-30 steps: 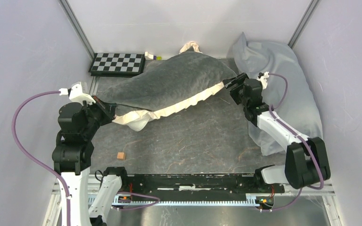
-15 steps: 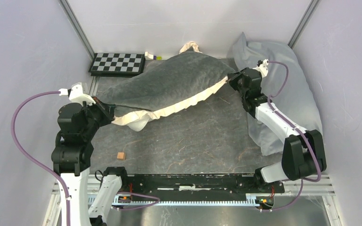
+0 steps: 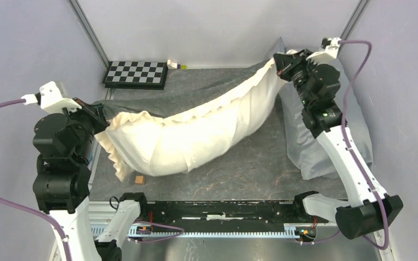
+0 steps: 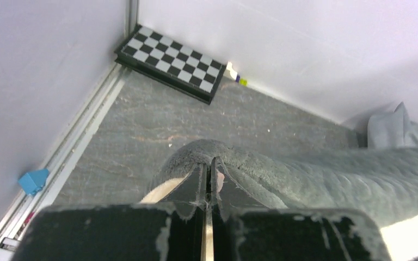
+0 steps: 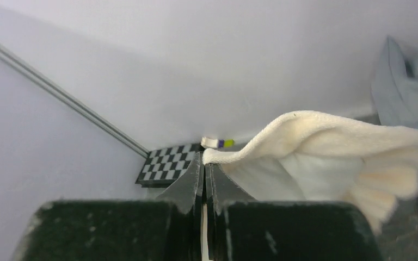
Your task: Remove the pillowcase from the pillow
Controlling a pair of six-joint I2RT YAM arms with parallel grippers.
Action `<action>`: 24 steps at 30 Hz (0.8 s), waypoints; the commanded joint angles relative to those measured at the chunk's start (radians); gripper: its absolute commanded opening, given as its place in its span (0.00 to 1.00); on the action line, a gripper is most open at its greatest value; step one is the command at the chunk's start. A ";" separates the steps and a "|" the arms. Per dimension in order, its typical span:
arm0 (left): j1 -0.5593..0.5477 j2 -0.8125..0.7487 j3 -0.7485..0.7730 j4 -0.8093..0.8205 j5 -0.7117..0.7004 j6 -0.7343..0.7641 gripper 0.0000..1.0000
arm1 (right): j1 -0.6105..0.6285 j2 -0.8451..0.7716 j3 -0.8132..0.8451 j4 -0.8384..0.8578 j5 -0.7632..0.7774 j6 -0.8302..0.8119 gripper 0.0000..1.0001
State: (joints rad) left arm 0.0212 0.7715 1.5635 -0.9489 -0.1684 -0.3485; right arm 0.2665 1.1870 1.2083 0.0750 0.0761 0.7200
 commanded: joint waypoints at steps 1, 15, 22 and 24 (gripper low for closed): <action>0.002 0.032 0.156 0.066 -0.065 0.046 0.02 | -0.004 -0.097 0.221 -0.031 -0.015 -0.141 0.00; 0.003 0.374 -0.272 0.199 0.386 -0.085 0.02 | -0.004 0.120 0.145 -0.246 0.144 -0.200 0.29; 0.003 0.409 -0.324 0.337 0.425 -0.162 0.02 | 0.010 0.093 0.070 -0.146 -0.223 -0.510 0.98; 0.003 0.409 -0.318 0.338 0.408 -0.157 0.03 | 0.029 0.036 0.038 -0.153 -0.249 -0.553 0.98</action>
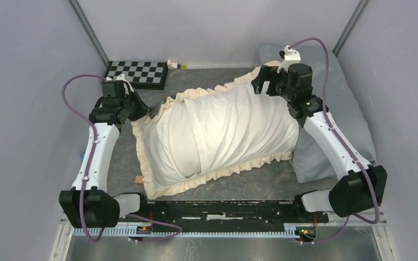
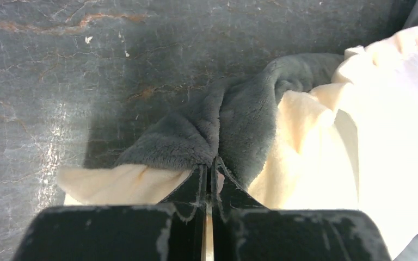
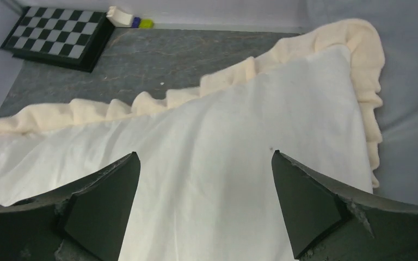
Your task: Remove the pillowcase from the pillow
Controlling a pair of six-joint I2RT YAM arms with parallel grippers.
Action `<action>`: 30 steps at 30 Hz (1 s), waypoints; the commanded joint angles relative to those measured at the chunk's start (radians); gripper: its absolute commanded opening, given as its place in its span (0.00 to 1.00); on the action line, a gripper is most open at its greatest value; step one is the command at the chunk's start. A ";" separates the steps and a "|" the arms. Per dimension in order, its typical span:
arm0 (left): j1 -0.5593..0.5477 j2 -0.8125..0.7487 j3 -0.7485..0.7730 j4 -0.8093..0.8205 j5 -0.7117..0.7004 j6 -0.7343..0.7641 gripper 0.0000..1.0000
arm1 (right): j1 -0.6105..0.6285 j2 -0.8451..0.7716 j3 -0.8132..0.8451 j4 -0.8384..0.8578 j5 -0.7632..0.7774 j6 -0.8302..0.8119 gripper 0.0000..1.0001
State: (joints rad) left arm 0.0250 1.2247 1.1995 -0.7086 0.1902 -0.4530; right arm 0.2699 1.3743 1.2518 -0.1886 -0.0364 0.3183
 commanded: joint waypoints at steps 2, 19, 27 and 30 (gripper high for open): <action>-0.001 -0.049 0.045 0.102 0.034 -0.045 0.04 | 0.063 -0.192 -0.013 0.067 -0.143 -0.190 0.98; -0.002 -0.241 0.004 0.004 0.115 0.046 0.74 | 0.379 -0.317 -0.242 0.147 -0.129 -0.115 0.98; -0.004 -0.355 -0.208 0.018 0.158 -0.028 0.79 | 0.584 -0.215 -0.215 0.123 0.038 -0.152 0.98; -0.003 -0.366 -0.306 0.088 0.203 -0.097 0.76 | 0.712 -0.115 -0.119 0.064 0.237 -0.192 0.98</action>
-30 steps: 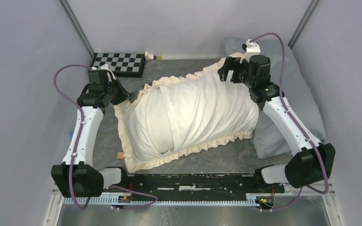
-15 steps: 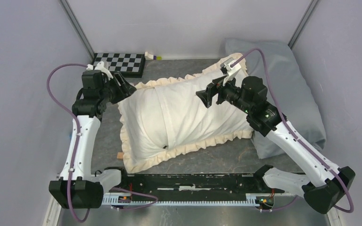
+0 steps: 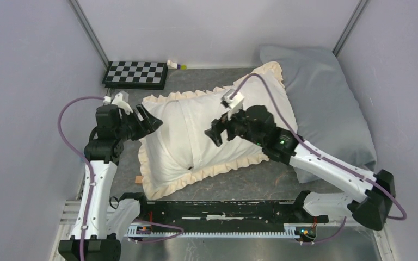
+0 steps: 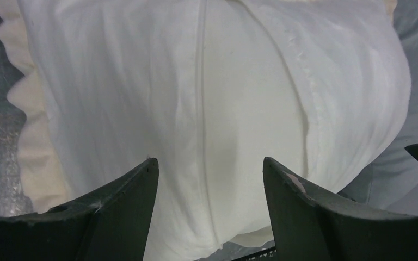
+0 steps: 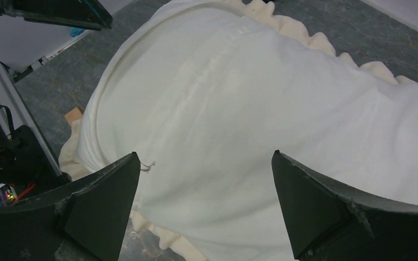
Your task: Remove the pillowcase from the pillow
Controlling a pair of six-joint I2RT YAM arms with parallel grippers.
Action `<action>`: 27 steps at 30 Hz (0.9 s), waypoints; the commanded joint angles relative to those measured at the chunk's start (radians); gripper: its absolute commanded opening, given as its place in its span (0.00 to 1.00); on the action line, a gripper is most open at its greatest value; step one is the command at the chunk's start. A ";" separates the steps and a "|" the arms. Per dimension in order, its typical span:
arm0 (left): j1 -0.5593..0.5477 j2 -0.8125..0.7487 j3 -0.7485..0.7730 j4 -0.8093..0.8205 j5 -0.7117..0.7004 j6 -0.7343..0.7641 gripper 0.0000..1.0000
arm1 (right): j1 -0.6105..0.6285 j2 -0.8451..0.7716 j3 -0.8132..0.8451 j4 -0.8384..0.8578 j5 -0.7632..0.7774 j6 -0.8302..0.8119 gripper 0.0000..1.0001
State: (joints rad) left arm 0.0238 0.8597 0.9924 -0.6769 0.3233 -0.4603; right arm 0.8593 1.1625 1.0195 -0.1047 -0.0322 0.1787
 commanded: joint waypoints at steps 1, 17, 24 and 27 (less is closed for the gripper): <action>-0.002 -0.001 -0.127 0.074 0.073 -0.112 0.76 | 0.155 0.135 0.155 -0.040 0.301 -0.060 0.98; -0.002 0.041 -0.292 0.172 -0.194 -0.263 0.36 | 0.205 0.405 0.245 -0.086 0.719 -0.076 0.98; -0.002 0.031 -0.301 0.081 -0.320 -0.296 0.14 | 0.012 0.233 0.050 -0.045 0.622 -0.048 0.98; -0.001 0.011 -0.289 0.067 -0.307 -0.268 0.15 | -0.017 0.186 0.024 -0.030 0.554 -0.098 0.98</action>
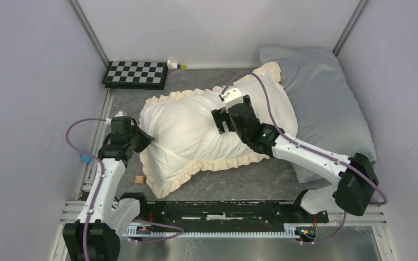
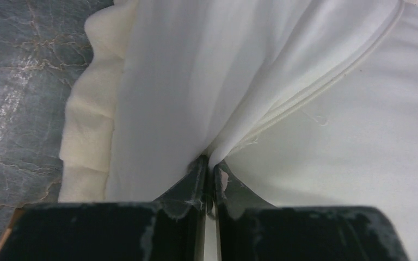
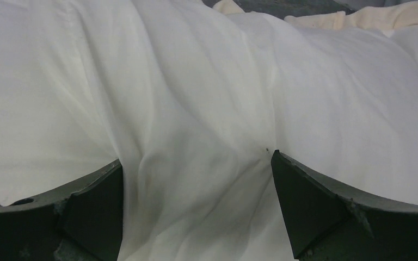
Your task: Remove the pillowcase from the pillow
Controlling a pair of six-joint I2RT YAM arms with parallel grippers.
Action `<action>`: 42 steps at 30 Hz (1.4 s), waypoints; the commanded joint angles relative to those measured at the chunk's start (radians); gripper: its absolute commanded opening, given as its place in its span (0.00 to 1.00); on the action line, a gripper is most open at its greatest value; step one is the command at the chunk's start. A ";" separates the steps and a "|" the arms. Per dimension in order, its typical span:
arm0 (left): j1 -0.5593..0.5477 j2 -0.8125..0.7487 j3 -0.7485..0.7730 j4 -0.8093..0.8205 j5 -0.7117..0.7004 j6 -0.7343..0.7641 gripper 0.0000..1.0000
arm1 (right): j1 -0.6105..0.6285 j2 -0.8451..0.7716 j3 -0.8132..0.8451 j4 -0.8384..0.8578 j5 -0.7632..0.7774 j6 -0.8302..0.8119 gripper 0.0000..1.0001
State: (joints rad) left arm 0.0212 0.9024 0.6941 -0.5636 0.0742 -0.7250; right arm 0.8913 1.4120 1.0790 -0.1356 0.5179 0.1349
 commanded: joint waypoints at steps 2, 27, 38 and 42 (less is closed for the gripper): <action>0.000 -0.051 0.026 -0.042 0.023 0.042 0.18 | -0.048 -0.095 -0.042 0.038 -0.147 -0.113 0.98; 0.000 -0.168 0.071 -0.062 0.176 0.169 0.02 | 0.192 0.315 0.350 0.105 -0.488 -0.342 0.98; 0.001 -0.145 0.037 -0.099 -0.024 0.001 0.02 | 0.181 0.435 0.345 -0.159 -0.383 -0.306 0.94; 0.001 -0.098 -0.017 -0.068 -0.018 -0.051 0.02 | 0.136 0.408 0.286 -0.175 -0.388 -0.276 0.44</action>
State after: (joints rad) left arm 0.0212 0.7639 0.7208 -0.6571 0.0917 -0.6777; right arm 1.0748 1.8187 1.4372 -0.1642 0.0978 -0.1837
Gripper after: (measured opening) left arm 0.042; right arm 0.661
